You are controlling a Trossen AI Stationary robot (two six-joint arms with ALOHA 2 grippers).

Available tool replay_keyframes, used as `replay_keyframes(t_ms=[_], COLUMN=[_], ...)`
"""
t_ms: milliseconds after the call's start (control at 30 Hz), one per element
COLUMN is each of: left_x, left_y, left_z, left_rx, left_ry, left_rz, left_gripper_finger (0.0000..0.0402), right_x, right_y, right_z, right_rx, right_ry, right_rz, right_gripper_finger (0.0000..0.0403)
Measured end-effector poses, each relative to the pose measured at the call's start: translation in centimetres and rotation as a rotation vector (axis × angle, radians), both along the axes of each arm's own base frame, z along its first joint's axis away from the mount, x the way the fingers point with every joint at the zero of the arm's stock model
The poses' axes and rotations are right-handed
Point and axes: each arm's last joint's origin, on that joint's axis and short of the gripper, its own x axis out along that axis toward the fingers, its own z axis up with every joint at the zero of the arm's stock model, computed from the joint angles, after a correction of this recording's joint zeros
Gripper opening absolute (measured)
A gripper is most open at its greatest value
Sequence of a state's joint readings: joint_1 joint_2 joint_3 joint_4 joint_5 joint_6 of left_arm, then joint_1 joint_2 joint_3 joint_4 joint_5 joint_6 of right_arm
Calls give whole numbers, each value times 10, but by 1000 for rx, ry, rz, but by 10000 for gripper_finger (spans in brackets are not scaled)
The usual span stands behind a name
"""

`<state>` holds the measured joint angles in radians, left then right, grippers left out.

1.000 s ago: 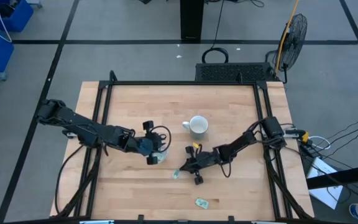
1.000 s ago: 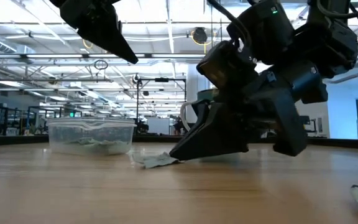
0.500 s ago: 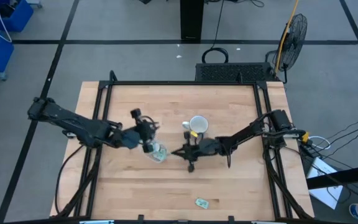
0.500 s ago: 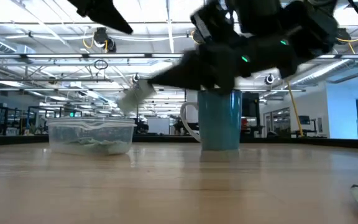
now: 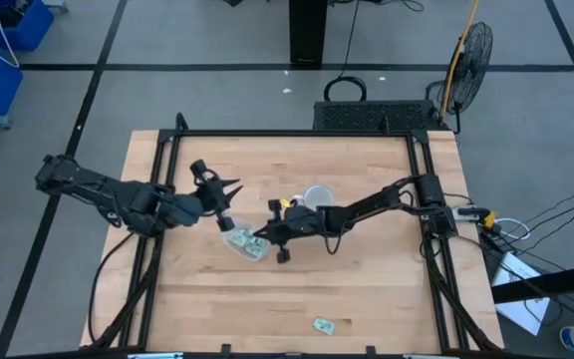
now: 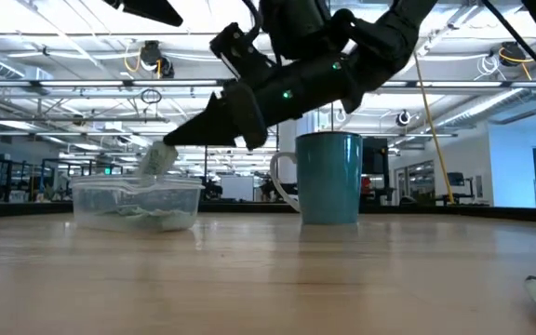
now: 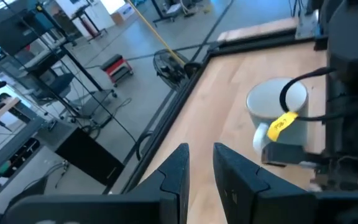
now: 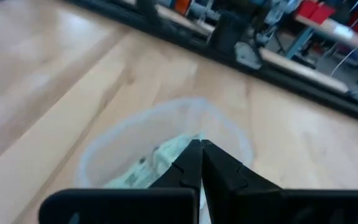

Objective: Pick and place Stevia / Truvia into bins
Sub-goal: Put the green stevia packet into the transparent bin

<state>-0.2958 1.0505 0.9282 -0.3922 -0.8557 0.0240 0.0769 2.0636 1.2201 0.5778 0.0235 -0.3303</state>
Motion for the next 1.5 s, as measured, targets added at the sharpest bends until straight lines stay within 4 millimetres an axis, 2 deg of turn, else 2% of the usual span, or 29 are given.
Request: replay_keyframes(t_ms=[367,667,800,1000,1133,1267,1433,1500], left_x=[-2,-2,-2,-3,-3,-4,-5,-5], left_y=[0,0,0,-1,-1,0,0,0], left_z=[-9,-8,-9,-15,-20,-28,-35,-36], left_rx=[-2,-23,-49,-91,-98,-95,-146,-168], left_ry=[77,62,57,74,81,105,87,83], left_rz=[3,10,12,-13,-7,-3,21,17], left_gripper_finger=[78,79,79,79,79,79,79,79], right_x=[-1,-2,-8,-37,-62,-90,-129,-139], right_y=[0,8,23,55,74,95,116,128], right_z=[-8,-9,8,41,54,47,32,30], right_rx=[129,132,50,-78,-91,-57,100,181], right_ry=[57,69,70,198,311,376,479,471], right_rz=[-50,16,84,221,277,321,345,377], right_gripper_finger=[9,87,117,126,120,118,128,132])
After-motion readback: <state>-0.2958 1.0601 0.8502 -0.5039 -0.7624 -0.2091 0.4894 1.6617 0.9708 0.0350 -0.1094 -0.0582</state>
